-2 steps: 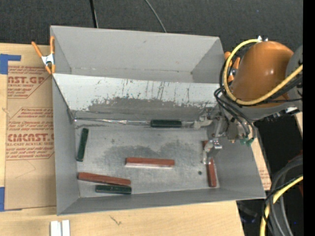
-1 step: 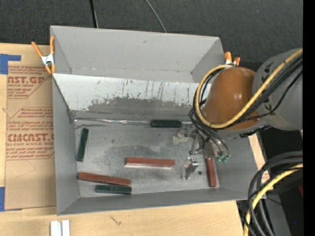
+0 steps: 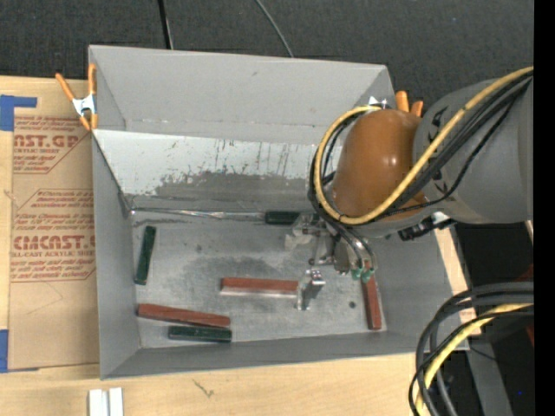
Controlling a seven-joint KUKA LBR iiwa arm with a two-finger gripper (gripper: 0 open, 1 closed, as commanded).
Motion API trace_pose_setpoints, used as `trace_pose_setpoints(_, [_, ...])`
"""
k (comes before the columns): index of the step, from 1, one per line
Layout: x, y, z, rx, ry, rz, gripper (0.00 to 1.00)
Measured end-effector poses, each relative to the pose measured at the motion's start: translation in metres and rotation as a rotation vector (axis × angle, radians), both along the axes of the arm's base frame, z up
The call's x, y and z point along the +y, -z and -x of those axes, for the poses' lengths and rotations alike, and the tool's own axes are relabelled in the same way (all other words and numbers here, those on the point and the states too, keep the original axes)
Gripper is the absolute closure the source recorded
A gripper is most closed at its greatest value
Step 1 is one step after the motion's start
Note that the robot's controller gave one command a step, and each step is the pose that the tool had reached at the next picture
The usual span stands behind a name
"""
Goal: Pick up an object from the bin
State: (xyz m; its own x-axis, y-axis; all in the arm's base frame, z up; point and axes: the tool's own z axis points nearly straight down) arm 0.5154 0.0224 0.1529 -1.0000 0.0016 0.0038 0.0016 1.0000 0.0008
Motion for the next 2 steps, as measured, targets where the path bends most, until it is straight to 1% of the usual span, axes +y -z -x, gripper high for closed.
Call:
trace_pose_setpoints(1, [0.004, 0.022, 0.003, -0.005, 0.068, 0.0, 0.0])
trace_pose_setpoints(2, [0.01, 0.083, 0.006, -0.014, 0.103, 0.0, 0.0])
